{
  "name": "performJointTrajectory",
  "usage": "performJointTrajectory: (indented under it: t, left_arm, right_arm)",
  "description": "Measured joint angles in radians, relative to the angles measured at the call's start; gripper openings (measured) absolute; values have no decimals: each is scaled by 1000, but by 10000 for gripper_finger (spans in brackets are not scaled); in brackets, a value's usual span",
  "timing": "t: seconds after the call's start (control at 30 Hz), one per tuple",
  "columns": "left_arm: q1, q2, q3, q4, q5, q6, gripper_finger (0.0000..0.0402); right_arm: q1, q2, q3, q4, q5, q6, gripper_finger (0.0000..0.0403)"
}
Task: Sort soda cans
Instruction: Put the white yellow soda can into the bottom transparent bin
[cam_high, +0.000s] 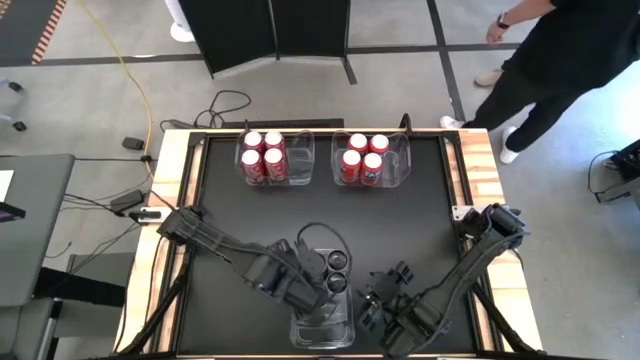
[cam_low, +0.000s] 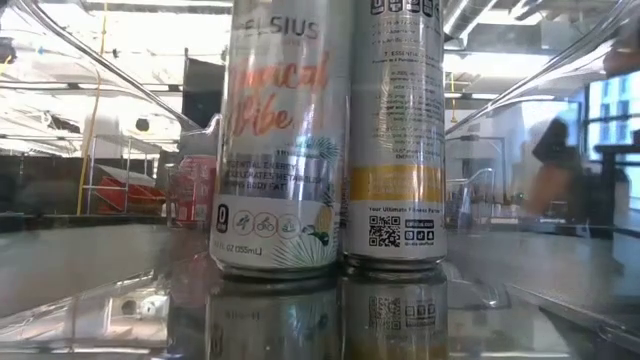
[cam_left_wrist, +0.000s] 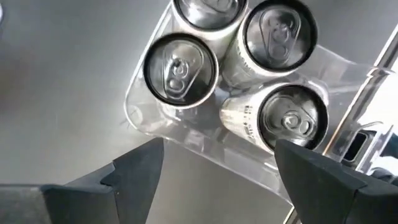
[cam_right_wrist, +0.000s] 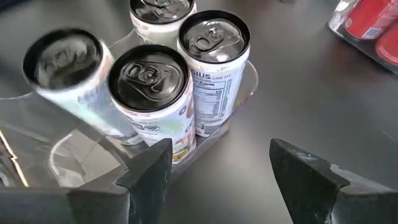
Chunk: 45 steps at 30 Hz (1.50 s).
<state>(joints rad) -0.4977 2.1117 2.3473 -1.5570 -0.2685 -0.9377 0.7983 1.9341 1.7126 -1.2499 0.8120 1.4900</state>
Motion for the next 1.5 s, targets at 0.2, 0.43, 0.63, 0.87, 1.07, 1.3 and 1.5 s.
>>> performJointTrajectory:
  t: [0.2, 0.43, 0.63, 0.87, 1.07, 1.3, 1.5]
  left_arm:
    - [-120, 0, -25, 14, -197, -98, 300]
    - [-286, -2, -61, 101, -480, -363, 300]
    - [-337, 2, -220, 250, -566, -537, 300]
    - [-359, 0, -463, 546, -609, -599, 300]
    - [-333, 0, -569, 640, -613, -597, 295]
    - [-294, 1, -587, 632, -614, -545, 262]
    - [-270, 1, -587, 626, -598, -494, 233]
  right_arm:
    - [-7, -14, 0, -15, -72, -48, 286]
    - [-7, -125, 0, -76, -116, -62, 286]
    - [-11, -236, 1, -94, -36, -86, 286]
    - [-9, -328, 1, -92, -17, -86, 286]
    - [9, -355, 1, -90, -18, -47, 286]
    - [42, -342, 1, -88, -22, -4, 285]
    - [45, -341, 1, -92, -25, 2, 285]
